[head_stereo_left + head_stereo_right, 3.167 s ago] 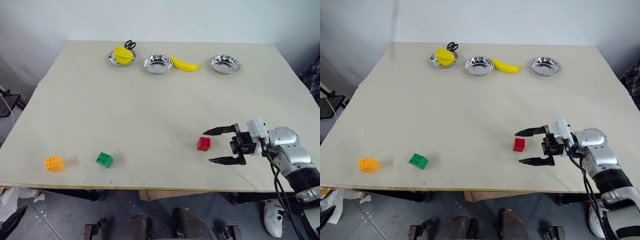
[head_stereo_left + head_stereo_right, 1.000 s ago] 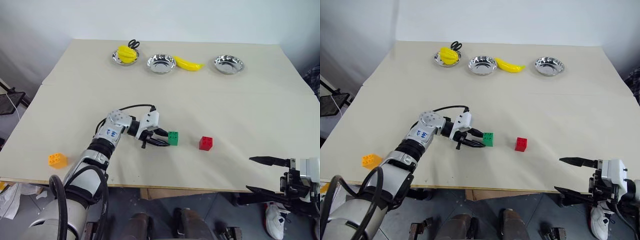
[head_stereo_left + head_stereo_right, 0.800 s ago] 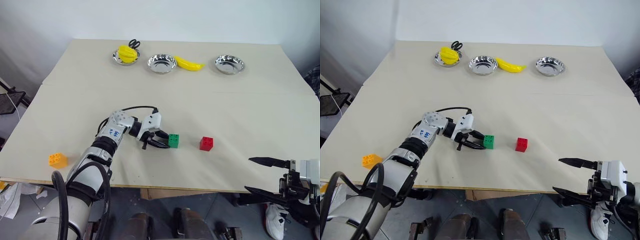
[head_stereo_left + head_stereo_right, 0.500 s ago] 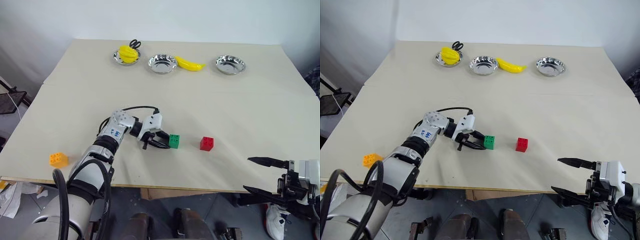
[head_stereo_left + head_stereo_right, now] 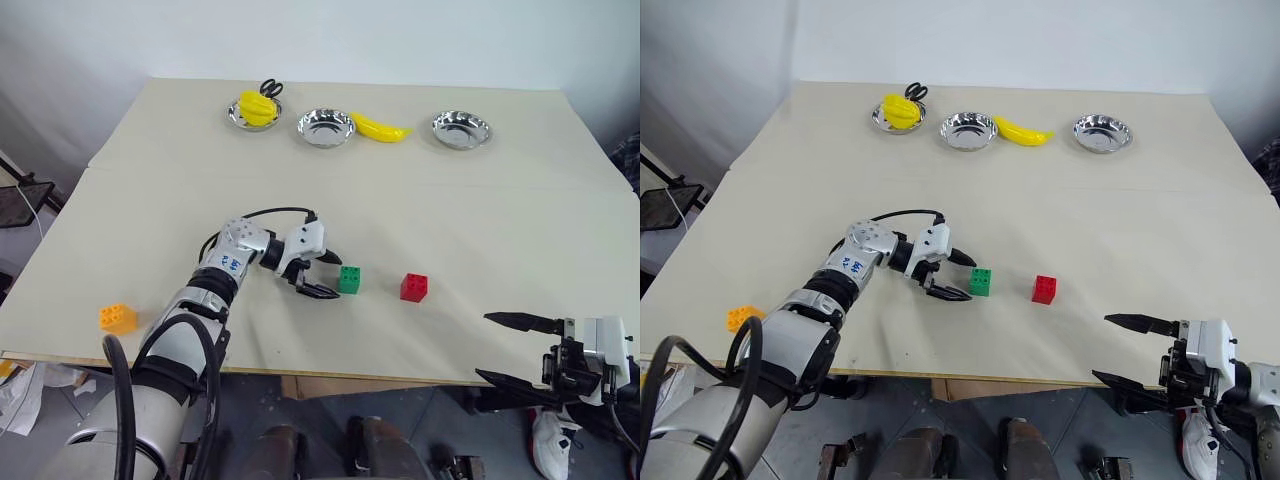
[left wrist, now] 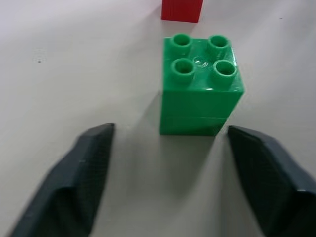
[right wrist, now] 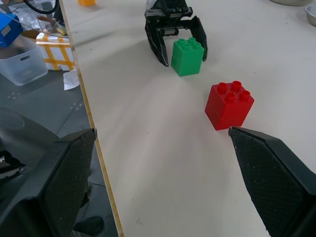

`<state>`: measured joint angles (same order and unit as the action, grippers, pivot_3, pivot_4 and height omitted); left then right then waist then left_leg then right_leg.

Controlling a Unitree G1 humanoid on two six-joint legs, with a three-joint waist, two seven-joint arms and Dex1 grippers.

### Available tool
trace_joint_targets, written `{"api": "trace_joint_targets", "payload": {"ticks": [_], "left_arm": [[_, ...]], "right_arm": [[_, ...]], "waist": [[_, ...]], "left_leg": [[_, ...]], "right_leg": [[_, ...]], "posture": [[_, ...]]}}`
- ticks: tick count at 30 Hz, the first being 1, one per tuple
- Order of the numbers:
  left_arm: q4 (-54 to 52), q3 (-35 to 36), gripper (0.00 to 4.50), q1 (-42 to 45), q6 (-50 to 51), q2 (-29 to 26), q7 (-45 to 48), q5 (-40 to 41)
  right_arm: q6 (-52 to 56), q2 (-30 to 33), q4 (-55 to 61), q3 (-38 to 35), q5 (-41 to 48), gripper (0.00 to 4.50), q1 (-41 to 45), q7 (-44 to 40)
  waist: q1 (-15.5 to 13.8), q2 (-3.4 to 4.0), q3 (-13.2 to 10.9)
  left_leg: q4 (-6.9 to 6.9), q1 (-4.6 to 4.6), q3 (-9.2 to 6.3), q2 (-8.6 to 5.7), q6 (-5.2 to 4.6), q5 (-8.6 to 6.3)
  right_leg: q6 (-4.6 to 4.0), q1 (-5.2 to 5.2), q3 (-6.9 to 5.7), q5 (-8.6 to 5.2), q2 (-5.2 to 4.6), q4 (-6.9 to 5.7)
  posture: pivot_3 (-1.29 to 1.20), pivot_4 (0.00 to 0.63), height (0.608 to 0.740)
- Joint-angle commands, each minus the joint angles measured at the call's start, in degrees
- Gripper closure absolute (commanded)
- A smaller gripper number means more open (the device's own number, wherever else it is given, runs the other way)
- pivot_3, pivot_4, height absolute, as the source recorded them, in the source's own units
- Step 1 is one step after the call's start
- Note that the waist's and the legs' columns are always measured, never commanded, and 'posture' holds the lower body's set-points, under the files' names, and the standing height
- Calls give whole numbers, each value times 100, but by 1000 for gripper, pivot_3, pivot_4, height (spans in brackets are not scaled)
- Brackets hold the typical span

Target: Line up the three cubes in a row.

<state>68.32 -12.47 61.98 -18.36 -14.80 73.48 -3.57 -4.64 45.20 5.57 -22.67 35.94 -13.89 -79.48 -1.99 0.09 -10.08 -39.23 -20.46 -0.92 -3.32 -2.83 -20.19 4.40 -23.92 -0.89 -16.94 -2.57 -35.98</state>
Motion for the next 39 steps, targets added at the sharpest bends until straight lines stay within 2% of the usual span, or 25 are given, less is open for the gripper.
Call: {"api": "trace_joint_targets", "payload": {"ticks": [1,4,7,10,13,17,22,27,33,39], "left_arm": [[-288,199,53,-103,-166,-182,295,169],[-1082,635,53,-499,-103,-486,1017,836],[-1790,852,53,-840,89,-712,1290,1211],[-3798,1499,53,-2077,644,-1594,1304,1959],[-5748,2424,53,-3393,1549,-2258,562,2612],[-7698,3716,53,-4933,2477,-2472,-757,3176],[-9262,5684,53,-6905,3164,-2051,-2126,3754],[-9735,7129,53,-8744,3171,-1035,-2738,4214],[-8843,7686,53,-9920,2545,-103,-2781,4259],[-8460,7483,53,-10298,2359,226,-2885,4339]], "right_arm": [[28,-35,122,17,60,0,90,-5],[147,-57,168,144,131,0,329,12],[263,-64,180,251,158,0,490,9],[579,-99,103,626,171,0,1013,-7],[766,-211,-58,1043,188,0,1581,-207],[812,-436,-355,1478,117,0,2241,-490],[797,-740,-695,1868,69,0,2913,-793],[763,-962,-1012,2102,15,0,3344,-1085],[557,-1021,-1410,2192,-87,0,3702,-1259],[455,-927,-1436,2196,7,0,3713,-1302]], "waist": [[5,0,0],[60,0,0],[72,1,0],[176,1,0],[221,0,0],[144,0,0],[48,0,1],[72,-2,1],[54,-3,1],[56,-4,1]], "left_leg": [[0,0,0,0,0,0],[1,0,-1,0,2,0],[1,0,-1,2,6,2],[3,4,3,5,10,1],[5,3,-2,10,13,-1],[4,3,-4,10,5,-3],[7,16,-11,7,-11,-13],[8,17,-8,7,-14,-19],[10,22,-8,7,-26,-27],[11,23,-7,8,-51,-42]], "right_leg": [[0,0,-1,0,0,0],[0,-2,0,0,0,-2],[-1,-5,0,0,0,-4],[-2,-7,8,0,2,-7],[-5,-10,4,-2,4,-11],[-5,-1,3,-3,1,-2],[-6,21,5,-3,-3,11],[-6,25,4,-3,-2,27],[-18,42,6,-10,-4,46],[-26,42,8,-14,-5,46]], "posture": [[0,150,740],[0,150,740],[0,150,740],[0,150,740],[0,150,740],[0,150,740],[0,150,740],[0,150,740],[0,150,740],[0,150,740]]}}
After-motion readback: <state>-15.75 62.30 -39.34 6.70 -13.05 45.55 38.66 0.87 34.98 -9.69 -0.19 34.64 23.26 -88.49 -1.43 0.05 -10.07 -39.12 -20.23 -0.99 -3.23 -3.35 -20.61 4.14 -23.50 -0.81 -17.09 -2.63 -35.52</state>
